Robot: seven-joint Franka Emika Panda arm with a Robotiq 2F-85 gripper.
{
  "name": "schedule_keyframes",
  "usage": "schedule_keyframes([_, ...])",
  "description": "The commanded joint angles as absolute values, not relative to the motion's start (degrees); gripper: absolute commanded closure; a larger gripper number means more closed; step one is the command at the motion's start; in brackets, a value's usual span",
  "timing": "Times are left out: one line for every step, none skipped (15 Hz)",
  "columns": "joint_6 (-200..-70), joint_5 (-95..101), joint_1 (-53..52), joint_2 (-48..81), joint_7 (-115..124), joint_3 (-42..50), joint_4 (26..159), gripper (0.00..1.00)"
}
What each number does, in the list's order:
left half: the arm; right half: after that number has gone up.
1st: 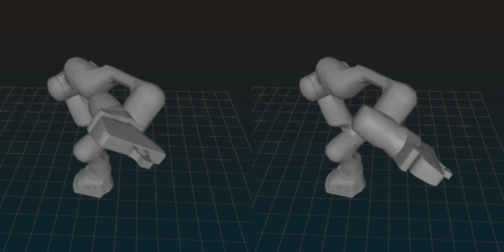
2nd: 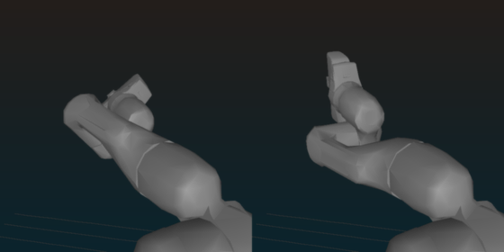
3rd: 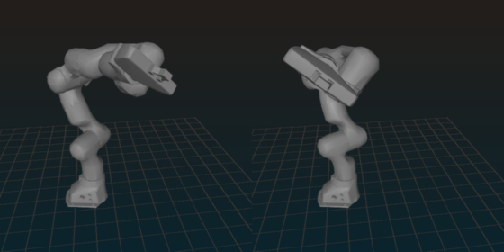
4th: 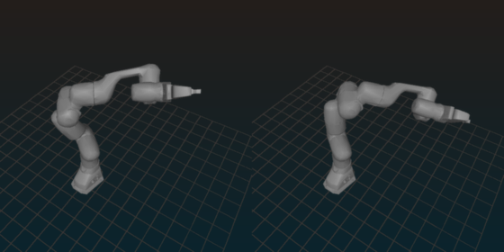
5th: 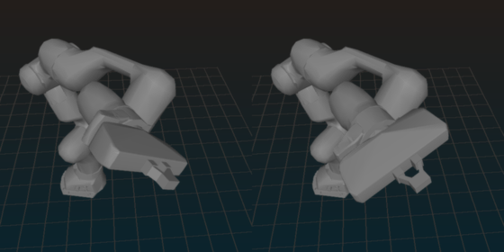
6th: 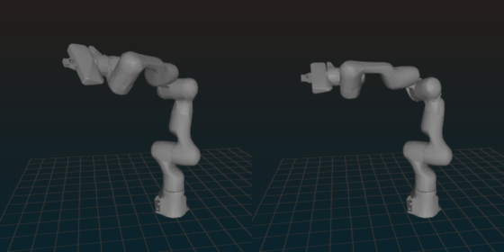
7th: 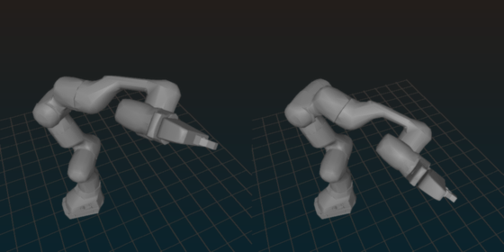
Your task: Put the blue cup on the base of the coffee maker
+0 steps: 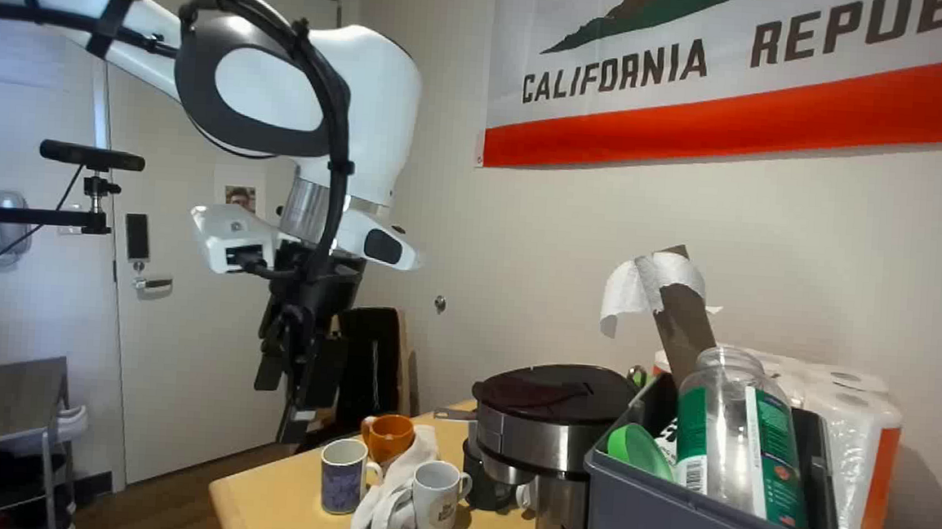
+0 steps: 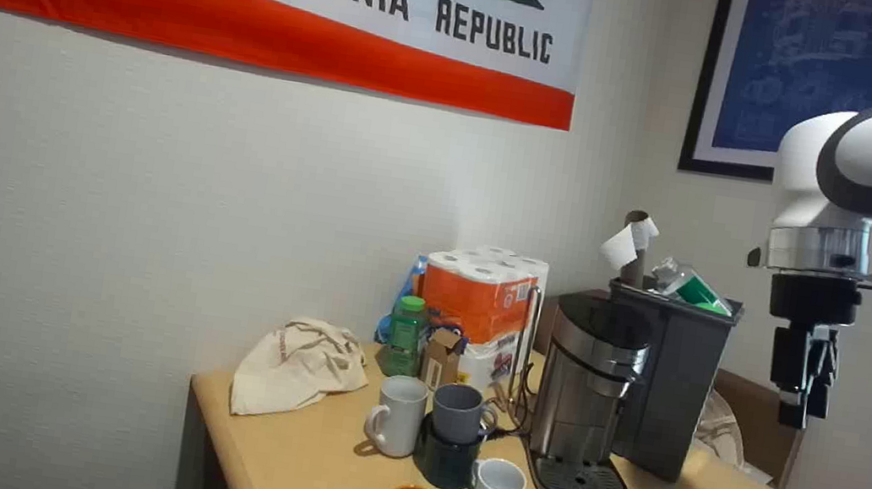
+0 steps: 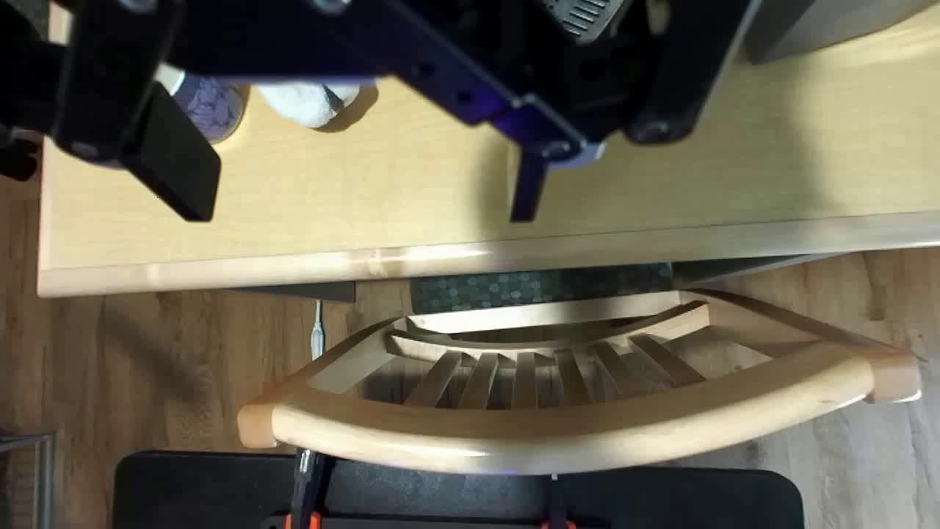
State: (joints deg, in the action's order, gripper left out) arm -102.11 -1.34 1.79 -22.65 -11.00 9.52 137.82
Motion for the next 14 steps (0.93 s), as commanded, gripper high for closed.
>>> schedule_keyframes([-102.02,-1.63,2.68,-22.57,-11.28,8.72,137.75,0.00])
schedule_keyframes([-102.02,-1.62,2.68,-22.57,-11.28,8.72,137.75,0.00])
schedule_keyframes([-102.02,-1.62,2.68,-22.57,-11.28,8.72,137.75,0.00])
schedule_keyframes([-102.02,-1.63,2.69,-22.57,-11.28,8.72,137.75,0.00])
schedule_keyframes([-102.02,-1.63,2.69,-22.57,-11.28,8.72,137.75,0.00])
schedule_keyframes([-102.02,-1.63,2.69,-22.57,-11.28,8.72,137.75,0.00])
schedule_keyframes([-102.02,-1.63,2.69,-22.57,-11.28,8.72,137.75,0.00])
schedule_keyframes([-102.02,-1.63,2.69,-22.57,-11.28,8.72,137.75,0.00])
schedule_keyframes([-102.02,-1.63,2.69,-22.57,-11.28,8.72,137.75,0.00])
schedule_keyframes([-102.02,-1.63,2.68,-22.57,-11.28,8.72,137.75,0.00])
schedule_keyframes([-102.98,-1.93,2.40,-21.91,-11.08,8.47,137.93,0.00])
schedule_keyframes([-104.06,-2.17,2.09,-20.98,-10.54,8.02,138.15,0.00])
schedule_keyframes([-104.81,-2.56,1.84,-20.34,-10.46,7.75,138.30,0.00])
schedule_keyframes([-106.38,-3.33,1.34,-19.01,-10.18,7.16,138.61,0.00])
